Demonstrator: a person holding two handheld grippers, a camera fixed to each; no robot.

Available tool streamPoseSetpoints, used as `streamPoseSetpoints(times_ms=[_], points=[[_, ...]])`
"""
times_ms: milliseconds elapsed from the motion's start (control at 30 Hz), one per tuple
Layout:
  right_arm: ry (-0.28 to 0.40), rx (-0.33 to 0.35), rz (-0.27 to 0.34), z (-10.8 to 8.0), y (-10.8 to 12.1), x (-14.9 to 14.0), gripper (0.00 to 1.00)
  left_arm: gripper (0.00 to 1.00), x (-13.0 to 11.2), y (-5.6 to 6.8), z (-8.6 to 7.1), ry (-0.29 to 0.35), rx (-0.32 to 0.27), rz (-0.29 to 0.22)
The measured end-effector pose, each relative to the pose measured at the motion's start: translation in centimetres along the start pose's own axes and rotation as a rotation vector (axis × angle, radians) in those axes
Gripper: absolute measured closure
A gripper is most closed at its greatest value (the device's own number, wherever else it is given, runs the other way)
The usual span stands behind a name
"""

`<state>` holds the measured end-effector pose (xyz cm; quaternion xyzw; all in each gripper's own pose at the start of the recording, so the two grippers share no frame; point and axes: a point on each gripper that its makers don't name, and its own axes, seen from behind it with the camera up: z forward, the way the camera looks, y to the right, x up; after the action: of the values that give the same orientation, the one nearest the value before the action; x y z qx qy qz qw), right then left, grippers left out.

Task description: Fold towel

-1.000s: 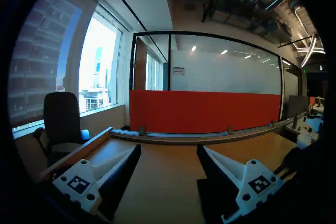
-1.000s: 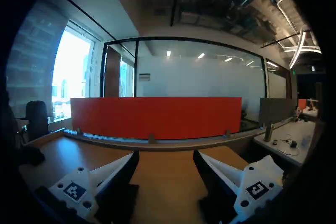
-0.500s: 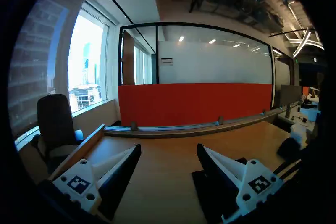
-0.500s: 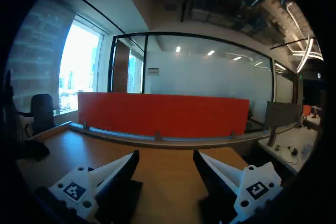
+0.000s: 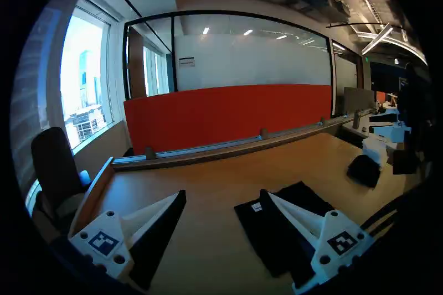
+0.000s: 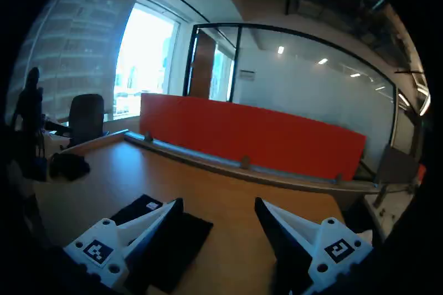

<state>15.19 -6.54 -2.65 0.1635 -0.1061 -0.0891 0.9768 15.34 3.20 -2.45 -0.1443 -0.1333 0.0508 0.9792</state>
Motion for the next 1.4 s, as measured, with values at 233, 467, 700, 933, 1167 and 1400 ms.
streamPoseSetpoints(times_ms=[233, 467, 700, 933, 1167, 1400], points=[[-0.046, 0.075, -0.035, 0.3, -1.4, -0.5, 0.0, 0.02, -0.7, 1.2, 0.3, -0.032, -0.062, 0.032], [-0.12, 0.157, -0.059, 0.3, -3.1, -2.7, 0.0, 0.02, -2.7, 3.1, 1.2, -0.084, -0.134, 0.072], [-0.187, 0.207, -0.082, 0.3, -4.1, -5.0, 0.0, 0.02, -5.2, 4.8, 1.9, -0.139, -0.188, 0.096], [-0.227, 0.241, -0.088, 0.4, -4.8, -6.3, 0.0, 0.02, -7.0, 5.8, 2.2, -0.174, -0.219, 0.102], [-0.277, 0.281, -0.098, 0.3, -5.8, -8.9, 0.0, 0.02, -9.3, 6.7, 2.5, -0.209, -0.254, 0.119], [-0.318, 0.309, -0.1, 0.6, -6.9, -11.7, 0.0, 0.01, -12.7, 7.9, 2.9, -0.267, -0.295, 0.141]])
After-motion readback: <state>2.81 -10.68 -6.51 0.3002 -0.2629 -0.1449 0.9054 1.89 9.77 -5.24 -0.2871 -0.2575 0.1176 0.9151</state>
